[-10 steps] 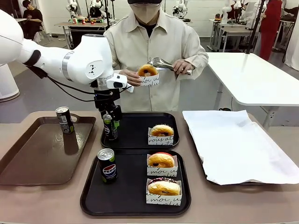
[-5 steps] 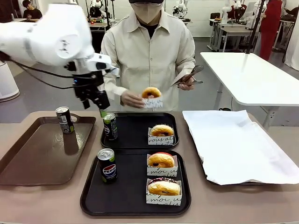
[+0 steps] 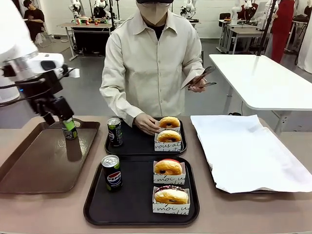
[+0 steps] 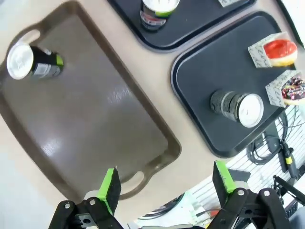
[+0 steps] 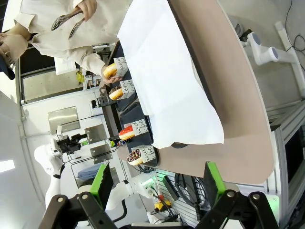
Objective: Set up donuts and drinks on trays.
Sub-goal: Pick up one Pepsi coke from the Handle tray and place it on the Flat Tray without a Pepsi coke.
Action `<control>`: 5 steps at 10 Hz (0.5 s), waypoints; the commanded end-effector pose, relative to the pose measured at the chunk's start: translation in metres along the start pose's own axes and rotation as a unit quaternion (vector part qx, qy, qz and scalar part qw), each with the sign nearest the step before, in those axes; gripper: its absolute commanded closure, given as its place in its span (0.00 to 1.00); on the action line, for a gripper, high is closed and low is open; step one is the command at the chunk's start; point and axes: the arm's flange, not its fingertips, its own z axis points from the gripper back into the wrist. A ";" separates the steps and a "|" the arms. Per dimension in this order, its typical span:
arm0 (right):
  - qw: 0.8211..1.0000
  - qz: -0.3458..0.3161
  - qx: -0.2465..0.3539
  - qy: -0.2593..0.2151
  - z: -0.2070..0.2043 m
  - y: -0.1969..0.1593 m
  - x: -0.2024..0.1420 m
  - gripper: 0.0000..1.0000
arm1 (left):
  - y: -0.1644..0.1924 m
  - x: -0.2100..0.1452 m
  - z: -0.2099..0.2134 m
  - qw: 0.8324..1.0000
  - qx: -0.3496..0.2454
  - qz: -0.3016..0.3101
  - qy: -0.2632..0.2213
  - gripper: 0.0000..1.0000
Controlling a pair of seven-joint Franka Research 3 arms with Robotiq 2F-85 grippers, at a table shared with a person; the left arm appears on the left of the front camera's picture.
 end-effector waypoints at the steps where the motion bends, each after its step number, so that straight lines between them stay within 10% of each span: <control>1: 1.000 -0.003 -0.001 0.006 0.001 0.001 -0.002 0.00 | 0.005 -0.019 -0.002 1.000 0.005 0.001 -0.012 0.00; 5: 1.000 -0.003 -0.001 0.006 0.001 0.001 -0.002 0.00 | 0.004 -0.012 0.001 1.000 -0.001 0.003 -0.003 0.00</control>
